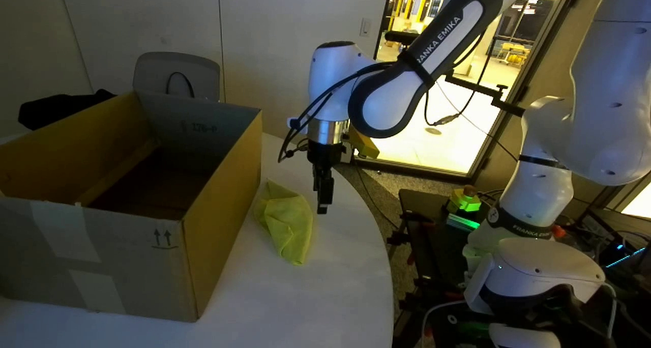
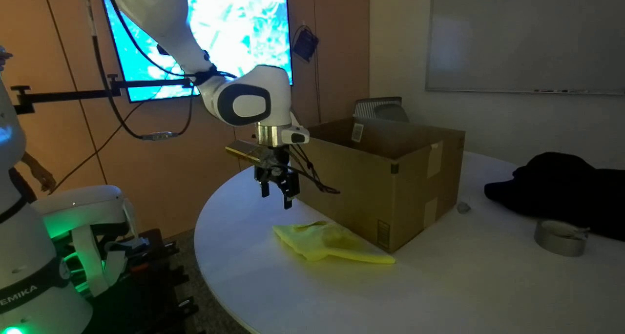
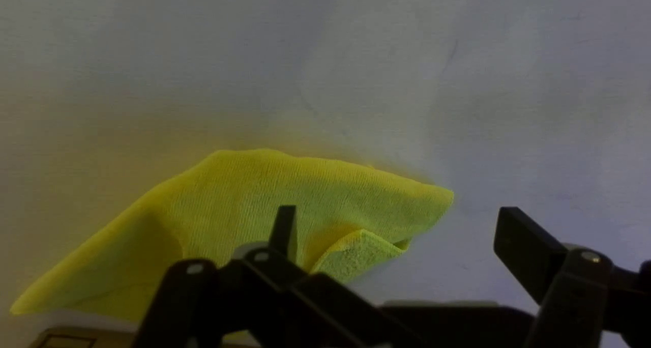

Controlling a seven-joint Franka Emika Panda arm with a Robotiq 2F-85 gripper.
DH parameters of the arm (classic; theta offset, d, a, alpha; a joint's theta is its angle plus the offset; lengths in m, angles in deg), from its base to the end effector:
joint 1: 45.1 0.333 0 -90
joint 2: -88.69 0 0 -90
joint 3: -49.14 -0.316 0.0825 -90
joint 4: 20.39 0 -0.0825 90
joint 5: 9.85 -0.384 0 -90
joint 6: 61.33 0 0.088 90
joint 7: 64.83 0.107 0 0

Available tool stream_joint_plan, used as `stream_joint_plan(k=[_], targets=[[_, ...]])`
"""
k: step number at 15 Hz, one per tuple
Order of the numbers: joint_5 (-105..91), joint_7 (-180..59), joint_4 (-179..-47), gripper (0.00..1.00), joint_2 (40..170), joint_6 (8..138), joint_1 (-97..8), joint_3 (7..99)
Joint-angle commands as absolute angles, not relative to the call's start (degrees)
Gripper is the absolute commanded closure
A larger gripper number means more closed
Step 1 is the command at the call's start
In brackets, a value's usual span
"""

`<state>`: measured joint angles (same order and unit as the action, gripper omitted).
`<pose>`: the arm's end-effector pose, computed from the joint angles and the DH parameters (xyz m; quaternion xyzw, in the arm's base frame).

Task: Put the marker on the yellow cloth, then fold it and put it in the box

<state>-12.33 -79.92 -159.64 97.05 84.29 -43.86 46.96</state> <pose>0.4863 0.0288 0.2436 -0.9895 -0.1428 0.0158 0.0164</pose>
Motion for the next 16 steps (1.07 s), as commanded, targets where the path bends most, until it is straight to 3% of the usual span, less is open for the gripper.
stream_joint_plan(k=[1,16], targets=[[-11.8,-85.5,-155.5,0.00,102.2,85.9,-45.0,46.2],[-2.5,-86.2,-138.4,0.00,126.6,95.7,-50.6,47.7]])
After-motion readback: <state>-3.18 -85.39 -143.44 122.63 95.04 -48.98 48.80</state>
